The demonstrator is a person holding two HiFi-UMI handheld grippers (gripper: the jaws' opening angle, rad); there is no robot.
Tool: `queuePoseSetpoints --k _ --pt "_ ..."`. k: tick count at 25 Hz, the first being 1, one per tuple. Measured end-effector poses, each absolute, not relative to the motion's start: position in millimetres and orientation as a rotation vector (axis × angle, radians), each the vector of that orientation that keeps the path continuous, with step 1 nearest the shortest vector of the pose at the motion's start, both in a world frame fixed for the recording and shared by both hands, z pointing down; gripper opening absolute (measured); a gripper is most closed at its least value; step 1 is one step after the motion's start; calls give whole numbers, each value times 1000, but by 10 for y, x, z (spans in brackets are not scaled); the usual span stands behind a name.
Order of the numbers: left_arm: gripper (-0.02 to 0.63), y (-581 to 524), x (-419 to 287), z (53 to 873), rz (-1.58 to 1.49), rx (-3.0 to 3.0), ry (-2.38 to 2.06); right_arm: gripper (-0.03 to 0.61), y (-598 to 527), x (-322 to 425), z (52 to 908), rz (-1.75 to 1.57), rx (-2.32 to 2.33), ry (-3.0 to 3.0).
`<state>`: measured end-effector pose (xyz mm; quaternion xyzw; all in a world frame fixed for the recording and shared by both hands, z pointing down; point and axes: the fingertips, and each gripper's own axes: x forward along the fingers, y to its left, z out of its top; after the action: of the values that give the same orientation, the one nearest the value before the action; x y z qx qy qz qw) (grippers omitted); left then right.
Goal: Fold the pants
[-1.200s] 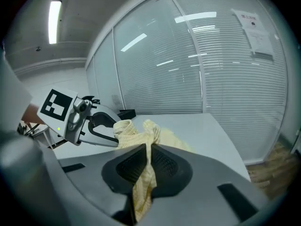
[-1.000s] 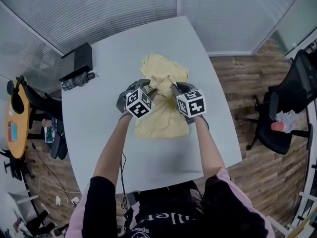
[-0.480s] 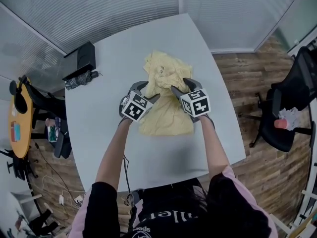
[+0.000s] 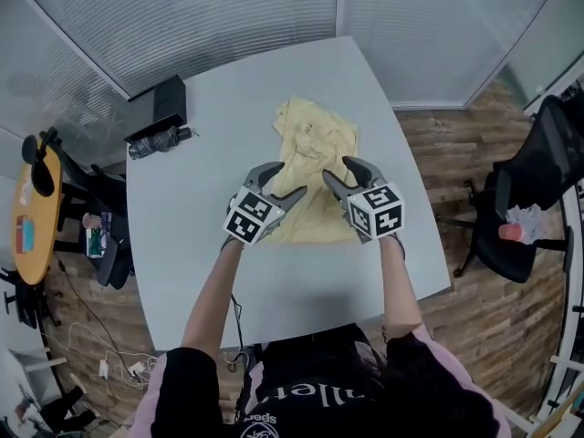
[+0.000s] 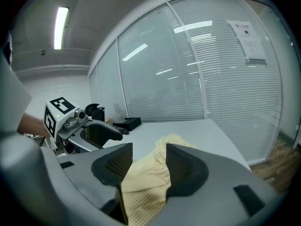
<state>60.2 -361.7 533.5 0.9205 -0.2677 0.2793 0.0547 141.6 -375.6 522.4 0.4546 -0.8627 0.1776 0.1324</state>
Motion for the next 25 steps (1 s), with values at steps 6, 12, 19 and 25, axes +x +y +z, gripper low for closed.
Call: queuePoseSetpoints --k 6,12,19,25 --pt "310 -3134 466 4880 637 2829 -825 185 -3197 1302 4931 474 1313 -2558" --pt "307 -2602 202 4591 550 2846 -836 160 -2653 1063 4703 466 1307 -2600" --pt "274 -1885 -262 4506 469 2800 -882 133 -2016 761 4493 482 1282 -2639" --pt "172 -1405 -660 4554 455 2765 -924 110 -1550 447 4464 463 1242 -2635"
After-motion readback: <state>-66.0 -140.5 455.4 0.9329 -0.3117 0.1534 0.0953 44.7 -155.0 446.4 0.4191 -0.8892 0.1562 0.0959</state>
